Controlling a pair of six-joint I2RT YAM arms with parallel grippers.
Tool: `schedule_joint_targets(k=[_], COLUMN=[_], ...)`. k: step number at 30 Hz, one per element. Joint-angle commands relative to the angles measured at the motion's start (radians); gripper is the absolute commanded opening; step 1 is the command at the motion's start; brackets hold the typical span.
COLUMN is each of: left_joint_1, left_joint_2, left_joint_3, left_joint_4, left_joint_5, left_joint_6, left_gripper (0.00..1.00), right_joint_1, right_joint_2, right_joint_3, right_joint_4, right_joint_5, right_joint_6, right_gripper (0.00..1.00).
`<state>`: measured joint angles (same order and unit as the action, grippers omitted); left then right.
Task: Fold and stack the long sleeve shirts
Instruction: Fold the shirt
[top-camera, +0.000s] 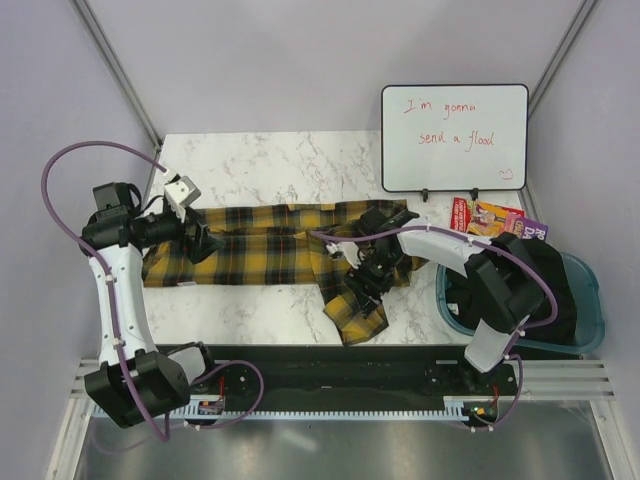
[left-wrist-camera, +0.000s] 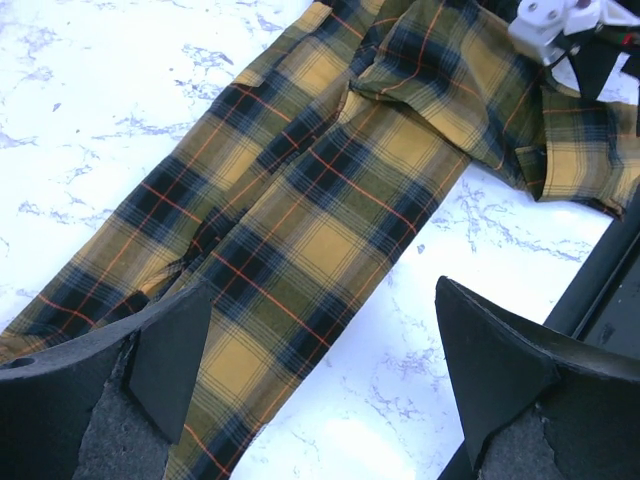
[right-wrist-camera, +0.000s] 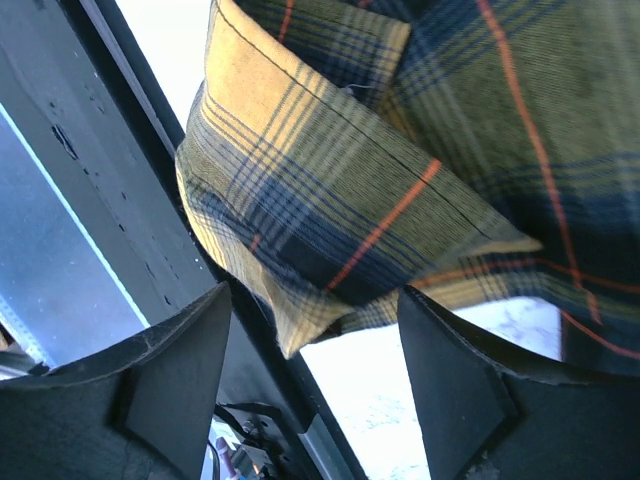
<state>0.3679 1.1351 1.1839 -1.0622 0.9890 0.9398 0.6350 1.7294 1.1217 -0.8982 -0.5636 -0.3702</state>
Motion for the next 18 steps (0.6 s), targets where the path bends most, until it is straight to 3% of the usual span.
schedule_joint_targets(k=[1, 2, 4, 5, 7, 13, 18], left_joint_1=[-0.012, -0.012, -0.012, -0.012, -0.015, -0.014, -0.015], left_joint_2=[-0.011, -0.009, -0.008, 0.0, 0.008, 0.025, 0.064], left_joint_3=[0.008, 0.014, 0.026, 0.04, 0.054, 0.08, 0.1], left_joint_4=[0.004, 0.005, 0.013, 0.014, 0.024, 0.08, 0.177], left_joint_5=[0.051, 0.063, 0.077, 0.088, 0.096, 0.105, 0.12], left_joint_6=[-0.048, -0.065, -0.081, -0.102, -0.128, -0.192, -0.312], left_gripper=[1.0, 0.99, 0.99, 0.99, 0.99, 0.98, 0.99], right_joint_1=[0.023, 0.026, 0.026, 0.025, 0.025, -0.02, -0.099], right_joint_2=[0.015, 0.015, 0.007, -0.013, -0.031, -0.038, 0.165], right_joint_3=[0.003, 0.015, 0.036, 0.062, 0.105, 0.507, 1.001], right_joint_4=[0.012, 0.01, -0.002, -0.004, -0.005, 0.001, 0.077], right_joint_5=[-0.038, -0.068, -0.088, -0.097, -0.099, -0.004, 0.114], right_joint_6=[0.036, 0.037, 0.027, 0.013, 0.011, -0.03, -0.064], right_gripper=[0.7, 0.66, 0.42, 0.22, 0.03, 0.0, 0.0])
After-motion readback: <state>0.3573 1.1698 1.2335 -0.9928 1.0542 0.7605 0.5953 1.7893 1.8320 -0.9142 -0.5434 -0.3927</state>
